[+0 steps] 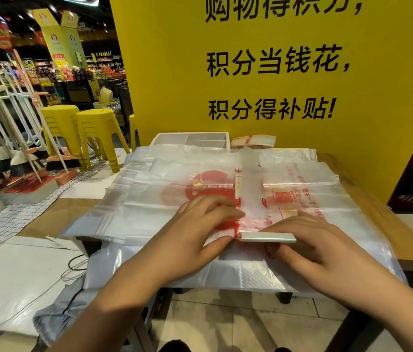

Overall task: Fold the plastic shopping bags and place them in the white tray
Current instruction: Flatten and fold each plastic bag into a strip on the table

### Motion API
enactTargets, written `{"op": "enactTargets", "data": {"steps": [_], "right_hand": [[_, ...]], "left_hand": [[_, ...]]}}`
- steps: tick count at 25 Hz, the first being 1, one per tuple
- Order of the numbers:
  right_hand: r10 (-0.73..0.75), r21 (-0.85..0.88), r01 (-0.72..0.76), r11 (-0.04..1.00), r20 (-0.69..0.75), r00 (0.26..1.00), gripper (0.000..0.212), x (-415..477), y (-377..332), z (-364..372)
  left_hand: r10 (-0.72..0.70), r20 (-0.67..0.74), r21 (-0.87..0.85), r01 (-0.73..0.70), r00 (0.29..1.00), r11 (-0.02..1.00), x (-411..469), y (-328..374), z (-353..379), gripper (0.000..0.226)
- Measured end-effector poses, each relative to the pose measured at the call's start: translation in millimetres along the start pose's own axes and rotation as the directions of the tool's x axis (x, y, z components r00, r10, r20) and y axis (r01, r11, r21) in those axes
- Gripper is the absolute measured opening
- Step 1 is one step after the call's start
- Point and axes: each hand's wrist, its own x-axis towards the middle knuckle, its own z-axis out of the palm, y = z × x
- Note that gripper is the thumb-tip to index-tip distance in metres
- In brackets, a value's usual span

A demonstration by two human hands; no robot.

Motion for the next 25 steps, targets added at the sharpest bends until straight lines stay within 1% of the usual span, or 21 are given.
{"op": "enactTargets", "data": {"steps": [2,6,9,12,13,14,15,16,17,20,21,23,24,25], "right_hand": [[0.03,0.042,-0.029,0.999,-0.027,0.999,0.022,1,-1,0],[0.086,0.056,-0.083,0.995,-0.056,0.995,0.028,12,-2,5],[0.144,0.022,-0.143,0.989,-0.059,0.988,0.029,25,1,9],[0.214,0.01,-0.214,0.977,-0.065,0.975,0.017,34,1,13],[0.231,0.015,-0.23,0.973,-0.079,0.97,0.013,36,-1,14],[0.243,0.025,-0.241,0.97,-0.093,0.966,0.011,37,-2,16],[0.261,0.029,-0.259,0.965,-0.1,0.96,0.017,39,-4,18],[0.269,0.015,-0.269,0.963,-0.101,0.958,0.025,39,-6,18],[0.271,-0.018,-0.274,0.962,-0.096,0.958,0.027,40,-7,19],[0.264,-0.18,-0.276,0.944,-0.091,0.96,0.015,44,-10,22],[0.272,-0.241,-0.288,0.927,-0.097,0.957,0.019,44,-13,24],[0.306,-0.372,-0.336,0.865,-0.138,0.942,0.033,45,-19,31],[0.315,-0.411,-0.351,0.841,-0.156,0.936,0.04,45,-20,35],[0.318,-0.408,-0.355,0.841,-0.158,0.935,0.047,46,-19,38]], "left_hand": [[0.024,-0.009,-0.044,-0.024,1.0,0.999,-1,3,3,0.029],[-0.076,-0.015,-0.156,0.073,0.997,0.985,7,10,8,0.004],[-0.173,-0.006,-0.233,0.167,0.985,0.958,11,15,12,0.016],[-0.26,-0.057,-0.244,0.24,0.964,0.94,14,21,17,0.01],[-0.294,-0.079,-0.258,0.266,0.952,0.929,15,23,18,0.013],[-0.322,-0.103,-0.268,0.286,0.941,0.92,16,26,20,0.024],[-0.341,-0.123,-0.267,0.3,0.932,0.916,17,27,22,0.037],[-0.349,-0.144,-0.238,0.31,0.926,0.921,17,28,25,0.045],[-0.351,-0.159,-0.191,0.32,0.923,0.928,16,29,28,0.048],[-0.36,-0.15,-0.049,0.357,0.921,0.933,16,27,31,0.043],[-0.355,-0.126,-0.031,0.354,0.926,0.935,16,27,32,0.041],[-0.34,-0.083,-0.01,0.34,0.937,0.94,16,27,32,0.04],[-0.335,-0.073,0.002,0.336,0.939,0.942,17,27,32,0.039],[-0.331,-0.067,0.015,0.332,0.941,0.943,17,27,31,0.039]]}}
